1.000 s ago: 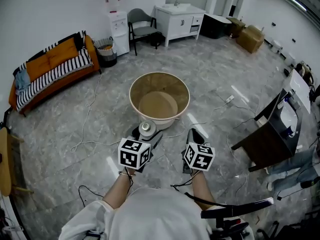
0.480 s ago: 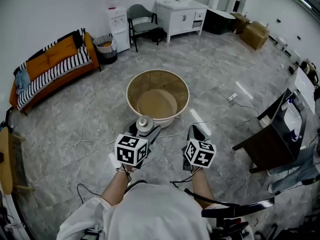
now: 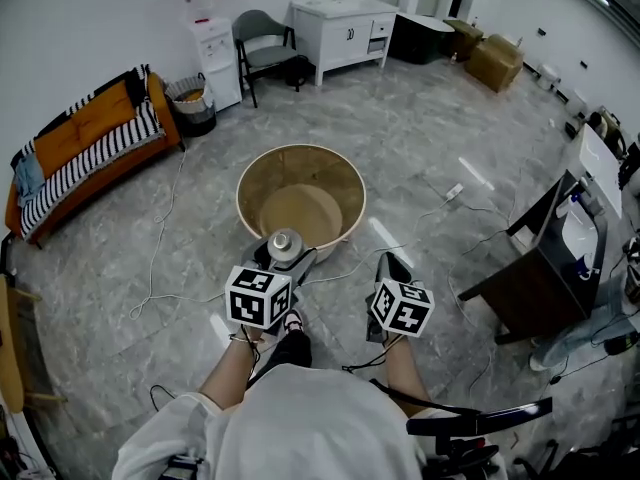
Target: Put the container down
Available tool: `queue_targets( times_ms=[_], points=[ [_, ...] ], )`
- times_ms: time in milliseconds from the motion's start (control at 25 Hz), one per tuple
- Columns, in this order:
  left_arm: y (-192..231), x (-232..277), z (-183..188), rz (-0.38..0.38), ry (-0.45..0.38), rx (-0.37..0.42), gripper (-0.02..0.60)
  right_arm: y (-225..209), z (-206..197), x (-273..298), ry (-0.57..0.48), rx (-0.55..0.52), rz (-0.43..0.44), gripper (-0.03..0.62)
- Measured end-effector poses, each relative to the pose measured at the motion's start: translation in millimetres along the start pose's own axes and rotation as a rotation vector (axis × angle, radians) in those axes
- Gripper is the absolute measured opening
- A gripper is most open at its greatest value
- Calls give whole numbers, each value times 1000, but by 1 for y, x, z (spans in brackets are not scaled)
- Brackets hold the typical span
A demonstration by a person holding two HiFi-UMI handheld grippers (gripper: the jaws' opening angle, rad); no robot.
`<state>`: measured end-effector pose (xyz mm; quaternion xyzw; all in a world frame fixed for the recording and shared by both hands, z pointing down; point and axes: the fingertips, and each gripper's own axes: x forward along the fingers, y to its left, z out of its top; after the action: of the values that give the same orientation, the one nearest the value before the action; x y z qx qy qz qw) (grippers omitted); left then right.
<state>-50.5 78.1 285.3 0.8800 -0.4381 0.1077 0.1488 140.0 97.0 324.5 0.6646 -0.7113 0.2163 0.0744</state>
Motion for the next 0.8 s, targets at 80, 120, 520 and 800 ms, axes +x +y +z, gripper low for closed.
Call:
queue_targets(
  times_ms=[80, 120, 520, 800],
  points=[
    [9, 14, 7, -5, -8, -3, 339, -3, 8, 13, -1, -6, -7, 23],
    [13, 20, 10, -6, -9, -5, 339, -3, 12, 20, 0, -10, -9, 23],
    [64, 87, 39, -27, 2, 13, 339, -8, 45, 106, 3, 18, -22, 23],
    [111, 140, 57, -41, 36, 14, 339, -10, 58, 172, 35, 55, -38, 23]
  ],
)
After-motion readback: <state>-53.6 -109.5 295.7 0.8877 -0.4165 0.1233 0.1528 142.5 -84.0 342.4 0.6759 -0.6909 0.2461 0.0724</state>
